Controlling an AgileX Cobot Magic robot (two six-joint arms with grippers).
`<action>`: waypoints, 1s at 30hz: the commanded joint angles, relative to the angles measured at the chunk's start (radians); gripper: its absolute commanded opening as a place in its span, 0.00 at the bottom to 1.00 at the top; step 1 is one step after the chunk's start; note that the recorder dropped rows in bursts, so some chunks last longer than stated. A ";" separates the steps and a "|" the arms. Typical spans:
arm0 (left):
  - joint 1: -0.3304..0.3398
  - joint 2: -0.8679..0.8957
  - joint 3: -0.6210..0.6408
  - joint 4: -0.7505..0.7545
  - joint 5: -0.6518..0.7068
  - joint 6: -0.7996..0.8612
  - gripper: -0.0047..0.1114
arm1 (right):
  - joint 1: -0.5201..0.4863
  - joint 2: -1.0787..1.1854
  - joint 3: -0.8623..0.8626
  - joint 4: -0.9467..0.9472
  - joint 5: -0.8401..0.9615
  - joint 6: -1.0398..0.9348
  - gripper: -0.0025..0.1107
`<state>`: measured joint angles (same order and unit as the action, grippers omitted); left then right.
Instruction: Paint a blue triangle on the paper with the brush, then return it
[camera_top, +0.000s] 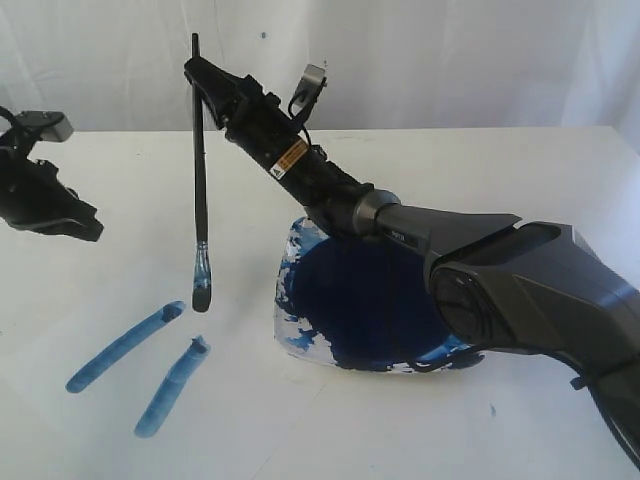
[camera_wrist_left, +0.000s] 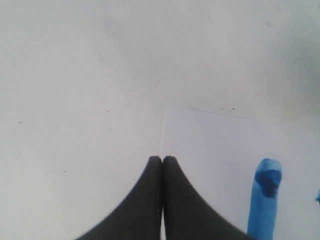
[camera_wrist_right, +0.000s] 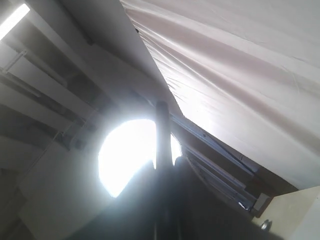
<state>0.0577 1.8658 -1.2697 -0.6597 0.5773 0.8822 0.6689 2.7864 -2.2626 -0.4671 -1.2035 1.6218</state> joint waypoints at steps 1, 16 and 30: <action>0.001 -0.075 0.002 0.090 0.107 -0.027 0.04 | -0.001 -0.002 -0.009 -0.037 0.016 -0.004 0.02; 0.001 -0.143 0.002 0.366 0.395 -0.285 0.04 | 0.031 0.025 -0.009 -0.050 0.050 -0.074 0.02; 0.001 -0.150 0.156 0.421 0.273 -0.359 0.04 | 0.072 0.060 -0.009 -0.040 0.111 -0.122 0.02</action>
<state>0.0577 1.7297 -1.1208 -0.2356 0.8179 0.5319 0.7388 2.8483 -2.2688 -0.5119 -1.1070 1.5339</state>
